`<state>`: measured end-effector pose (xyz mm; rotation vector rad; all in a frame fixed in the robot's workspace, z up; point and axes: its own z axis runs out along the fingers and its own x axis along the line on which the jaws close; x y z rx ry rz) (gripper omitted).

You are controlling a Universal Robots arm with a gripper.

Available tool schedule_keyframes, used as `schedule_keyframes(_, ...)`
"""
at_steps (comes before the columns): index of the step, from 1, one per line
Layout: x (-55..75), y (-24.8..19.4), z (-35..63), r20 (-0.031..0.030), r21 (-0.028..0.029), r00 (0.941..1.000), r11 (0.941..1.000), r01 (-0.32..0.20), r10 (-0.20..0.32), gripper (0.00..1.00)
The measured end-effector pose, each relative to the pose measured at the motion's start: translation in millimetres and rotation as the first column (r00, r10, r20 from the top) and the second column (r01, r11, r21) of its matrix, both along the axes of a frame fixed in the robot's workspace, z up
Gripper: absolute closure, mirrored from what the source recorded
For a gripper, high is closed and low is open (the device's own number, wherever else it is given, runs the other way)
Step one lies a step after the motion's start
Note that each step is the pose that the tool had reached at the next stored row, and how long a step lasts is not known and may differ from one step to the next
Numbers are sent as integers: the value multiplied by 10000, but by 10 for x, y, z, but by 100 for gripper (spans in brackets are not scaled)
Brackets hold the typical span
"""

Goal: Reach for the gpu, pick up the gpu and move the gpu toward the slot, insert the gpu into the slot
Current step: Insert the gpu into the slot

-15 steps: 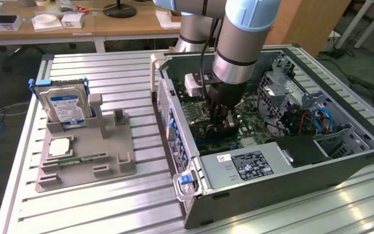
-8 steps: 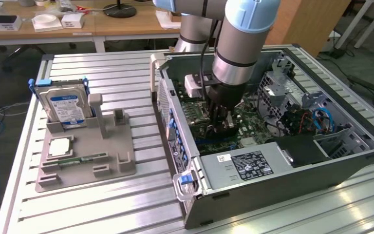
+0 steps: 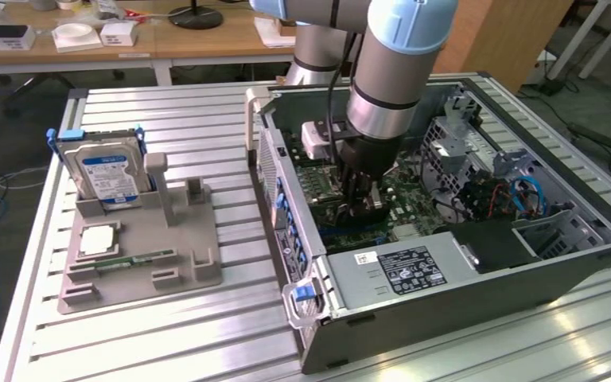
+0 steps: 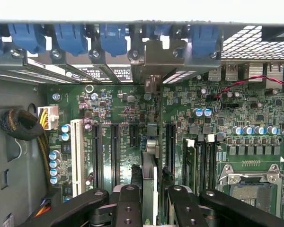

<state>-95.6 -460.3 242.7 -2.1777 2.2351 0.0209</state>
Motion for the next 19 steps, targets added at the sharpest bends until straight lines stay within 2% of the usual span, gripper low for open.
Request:
schedule_keyframes(5,-1,0,38,-1,-1,10000,10000,1,-1,74)
schedule_keyframes(9,0,-1,39,-1,-2,10000,10000,-1,1,74)
schedule_keyframes(13,1,-26,39,-1,-1,10000,10000,0,0,74)
schedule_keyframes(19,3,-25,29,-1,-2,10000,10000,-69,69,74)
